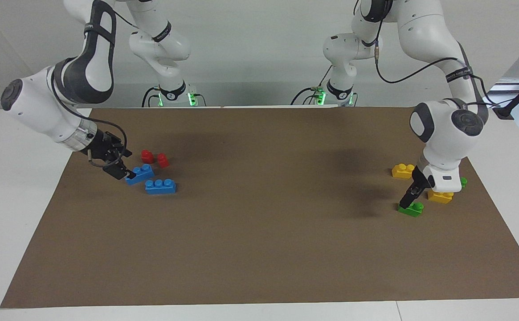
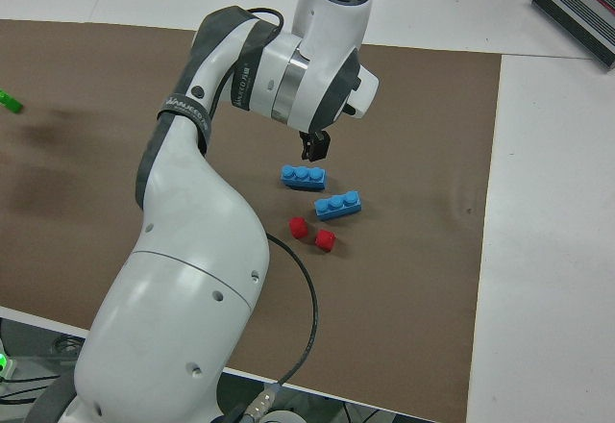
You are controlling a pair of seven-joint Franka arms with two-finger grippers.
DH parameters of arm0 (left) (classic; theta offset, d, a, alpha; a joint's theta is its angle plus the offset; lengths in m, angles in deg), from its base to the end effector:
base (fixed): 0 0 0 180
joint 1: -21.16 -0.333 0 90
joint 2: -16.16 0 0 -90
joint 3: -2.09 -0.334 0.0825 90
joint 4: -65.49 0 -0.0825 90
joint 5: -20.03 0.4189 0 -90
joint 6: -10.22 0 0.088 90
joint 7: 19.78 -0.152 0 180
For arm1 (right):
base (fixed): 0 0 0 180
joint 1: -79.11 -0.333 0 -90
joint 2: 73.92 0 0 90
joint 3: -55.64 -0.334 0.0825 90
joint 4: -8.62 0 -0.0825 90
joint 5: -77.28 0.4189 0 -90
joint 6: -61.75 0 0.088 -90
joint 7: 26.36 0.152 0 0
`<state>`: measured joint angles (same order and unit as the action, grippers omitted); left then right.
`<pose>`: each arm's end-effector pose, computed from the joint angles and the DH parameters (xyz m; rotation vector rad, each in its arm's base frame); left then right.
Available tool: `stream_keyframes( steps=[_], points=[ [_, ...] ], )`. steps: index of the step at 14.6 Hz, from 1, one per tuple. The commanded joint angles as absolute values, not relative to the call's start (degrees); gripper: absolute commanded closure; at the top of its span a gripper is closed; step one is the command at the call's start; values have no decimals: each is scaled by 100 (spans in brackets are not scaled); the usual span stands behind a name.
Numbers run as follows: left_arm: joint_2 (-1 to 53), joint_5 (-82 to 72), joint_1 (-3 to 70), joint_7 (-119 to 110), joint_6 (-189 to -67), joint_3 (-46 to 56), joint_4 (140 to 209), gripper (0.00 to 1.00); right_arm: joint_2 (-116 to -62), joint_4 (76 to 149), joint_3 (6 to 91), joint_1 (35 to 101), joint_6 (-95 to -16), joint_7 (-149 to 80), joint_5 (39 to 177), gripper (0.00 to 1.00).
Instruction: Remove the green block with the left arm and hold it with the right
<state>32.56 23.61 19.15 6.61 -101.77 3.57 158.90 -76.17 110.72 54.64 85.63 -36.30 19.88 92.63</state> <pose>0.6892 0.0145 0.4174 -3.0217 -0.6896 -0.0754 0.5946 -0.0208 0.4837 -2.5919 1.3424 0.2853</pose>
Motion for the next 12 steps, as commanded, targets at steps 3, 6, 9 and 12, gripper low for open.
stream_keyframes(
  steps=[3, 6, 9, 12],
  points=[
    [2882, 2416, 1913, -877, -9220, 359, 15507, 0, -6997, 10716, 5441, 8140, -2985, 874, 8502, 0],
    [2646, 2416, 1948, -1386, -8262, 367, 15066, 0, -6979, 10268, 5441, 8148, -2659, -443, 8265, 0],
    [2189, 2319, 1966, -1854, -7733, 367, 15074, 0, -6997, 10152, 5458, 8218, -2719, -1867, 7852, 0],
    [1872, 2258, 2036, -1863, -7503, 359, 15153, 0, -6988, 10161, 5467, 8227, -2781, -2153, 7701, 0]
  ],
)
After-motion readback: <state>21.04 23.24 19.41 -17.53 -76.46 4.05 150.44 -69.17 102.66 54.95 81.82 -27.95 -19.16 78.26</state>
